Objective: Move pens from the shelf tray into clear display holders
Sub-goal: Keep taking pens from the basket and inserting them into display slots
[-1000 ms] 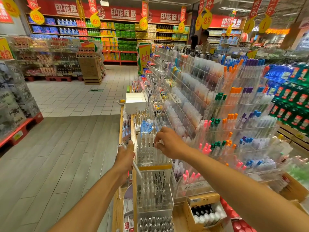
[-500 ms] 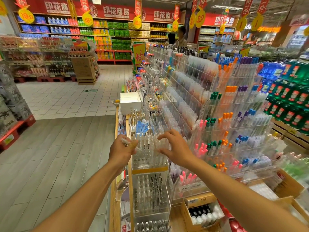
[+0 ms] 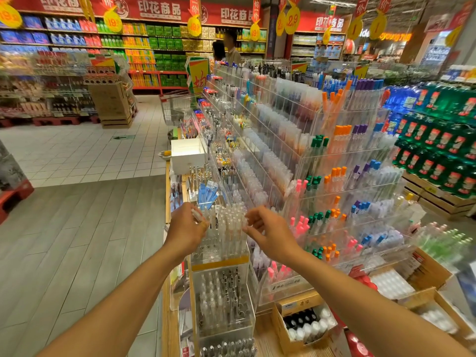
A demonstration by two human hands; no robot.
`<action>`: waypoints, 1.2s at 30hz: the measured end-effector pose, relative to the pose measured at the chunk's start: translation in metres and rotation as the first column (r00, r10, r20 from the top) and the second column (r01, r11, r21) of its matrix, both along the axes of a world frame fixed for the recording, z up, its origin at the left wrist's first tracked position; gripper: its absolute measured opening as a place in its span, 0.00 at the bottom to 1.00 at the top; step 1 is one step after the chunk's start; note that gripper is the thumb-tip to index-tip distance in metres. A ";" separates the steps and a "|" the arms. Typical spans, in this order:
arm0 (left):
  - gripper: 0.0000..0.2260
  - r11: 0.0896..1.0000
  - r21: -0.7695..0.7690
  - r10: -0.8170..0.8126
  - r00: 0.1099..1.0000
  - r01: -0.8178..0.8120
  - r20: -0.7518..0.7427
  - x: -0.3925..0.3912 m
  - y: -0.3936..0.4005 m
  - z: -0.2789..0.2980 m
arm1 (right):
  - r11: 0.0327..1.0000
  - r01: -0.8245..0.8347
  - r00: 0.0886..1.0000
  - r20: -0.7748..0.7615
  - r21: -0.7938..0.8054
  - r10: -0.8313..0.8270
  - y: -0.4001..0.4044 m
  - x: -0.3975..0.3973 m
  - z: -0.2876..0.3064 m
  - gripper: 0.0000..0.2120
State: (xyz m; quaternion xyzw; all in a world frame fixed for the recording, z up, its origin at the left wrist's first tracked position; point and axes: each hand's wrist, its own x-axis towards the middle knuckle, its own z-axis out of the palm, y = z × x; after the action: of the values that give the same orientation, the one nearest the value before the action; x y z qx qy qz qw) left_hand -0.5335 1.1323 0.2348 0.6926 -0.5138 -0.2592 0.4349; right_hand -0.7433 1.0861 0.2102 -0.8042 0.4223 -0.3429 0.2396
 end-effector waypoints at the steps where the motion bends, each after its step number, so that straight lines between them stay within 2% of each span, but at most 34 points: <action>1: 0.07 1.000 0.010 -0.005 1.000 0.005 0.014 -0.001 0.000 0.001 | 1.000 0.000 1.000 -0.004 0.007 0.000 0.000 0.001 -0.001 0.09; 9: 0.09 0.998 0.062 -0.004 0.999 0.001 0.048 -0.008 -0.008 -0.012 | 1.000 -0.011 1.000 0.019 0.027 0.010 -0.002 0.005 -0.005 0.07; 12: 0.07 0.998 0.066 -0.011 0.996 0.004 0.093 -0.013 -0.012 -0.018 | 0.999 -0.010 1.000 0.022 0.035 0.009 -0.002 0.005 -0.005 0.07; 18: 0.04 0.998 0.044 0.048 0.990 -0.055 0.132 -0.015 -0.013 -0.030 | 0.998 -0.007 1.000 -0.008 0.059 0.008 -0.002 0.006 -0.006 0.07; 24: 0.06 0.993 0.045 0.104 0.982 -0.113 0.157 -0.015 -0.009 -0.030 | 0.995 0.033 0.999 0.000 0.092 -0.033 0.002 0.010 -0.005 0.07; 26: 0.05 0.988 0.088 0.113 0.986 -0.125 0.126 -0.014 -0.006 -0.029 | 0.991 0.050 0.998 0.022 0.121 -0.053 0.004 0.010 -0.003 0.06; 28: 0.03 0.980 0.145 0.134 0.991 -0.136 0.023 -0.012 -0.002 -0.029 | 0.983 0.064 0.996 0.049 0.172 -0.074 0.006 0.009 -0.002 0.07; 32: 0.10 0.977 0.178 0.148 0.978 -0.122 -0.146 -0.011 0.010 -0.029 | 0.950 0.089 0.990 0.080 0.299 -0.118 0.015 0.003 -0.001 0.09; 36: 0.17 0.975 0.215 0.099 0.980 -0.060 -0.175 -0.017 0.027 -0.031 | 0.909 0.092 0.981 0.117 0.407 -0.152 0.033 -0.010 -0.003 0.08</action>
State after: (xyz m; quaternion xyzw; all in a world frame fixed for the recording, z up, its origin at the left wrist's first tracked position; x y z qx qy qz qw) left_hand -0.5500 1.1589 0.2042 0.7274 -0.4129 -0.3571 0.4158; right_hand -0.7530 1.1189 0.2067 -0.6827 0.5144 -0.3217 0.4072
